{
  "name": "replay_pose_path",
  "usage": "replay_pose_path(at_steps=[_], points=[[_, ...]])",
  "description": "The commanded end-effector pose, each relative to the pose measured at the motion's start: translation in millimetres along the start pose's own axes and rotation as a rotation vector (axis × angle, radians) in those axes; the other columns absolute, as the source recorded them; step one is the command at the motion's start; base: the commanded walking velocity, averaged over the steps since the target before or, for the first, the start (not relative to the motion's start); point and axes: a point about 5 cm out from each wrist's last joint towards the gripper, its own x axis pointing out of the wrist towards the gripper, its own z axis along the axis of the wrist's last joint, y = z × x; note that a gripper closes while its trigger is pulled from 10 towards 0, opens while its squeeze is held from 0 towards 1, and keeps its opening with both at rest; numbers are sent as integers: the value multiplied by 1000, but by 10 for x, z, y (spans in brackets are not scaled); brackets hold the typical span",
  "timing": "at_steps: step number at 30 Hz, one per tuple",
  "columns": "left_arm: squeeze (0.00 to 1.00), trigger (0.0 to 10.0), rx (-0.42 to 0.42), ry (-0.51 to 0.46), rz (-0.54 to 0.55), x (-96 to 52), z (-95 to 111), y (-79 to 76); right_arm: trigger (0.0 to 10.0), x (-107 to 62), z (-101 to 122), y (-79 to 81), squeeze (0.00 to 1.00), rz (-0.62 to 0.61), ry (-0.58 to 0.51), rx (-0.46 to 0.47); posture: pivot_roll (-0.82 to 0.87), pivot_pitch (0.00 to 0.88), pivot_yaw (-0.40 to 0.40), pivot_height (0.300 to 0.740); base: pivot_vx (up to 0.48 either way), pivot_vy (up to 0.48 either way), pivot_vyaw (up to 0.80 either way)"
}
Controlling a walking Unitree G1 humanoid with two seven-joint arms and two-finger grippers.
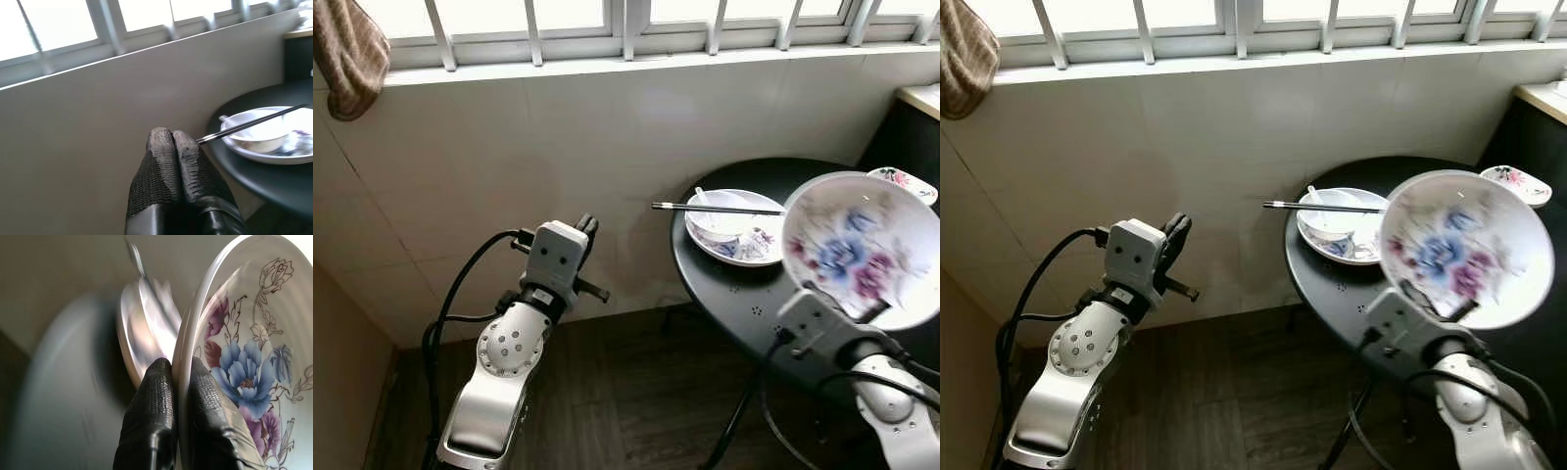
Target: Kitchen organization
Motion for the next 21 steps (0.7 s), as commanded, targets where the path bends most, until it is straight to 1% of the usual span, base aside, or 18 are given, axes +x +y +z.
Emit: replay_pose_path(at_steps=[1,5,7,16,21], points=[[0,10000,-4,0,6,6,7,9,0,9,196,-44,0,-31,-99,-29,56,0,-46,740,0,0,800],[0,10000,-23,-3,13,21,20,15,0,1,308,50,0,-6,-158,-32,55,0,-45,740,0,0,800],[0,10000,-24,2,9,28,18,14,0,-25,352,105,0,7,-174,-27,53,0,-45,740,0,471,800],[0,10000,-18,3,0,34,18,5,0,-35,388,148,0,15,-189,-10,52,0,-45,740,0,472,800],[0,10000,-13,-1,4,38,25,12,0,-16,420,174,0,17,-199,16,55,0,-41,740,0,428,800]])
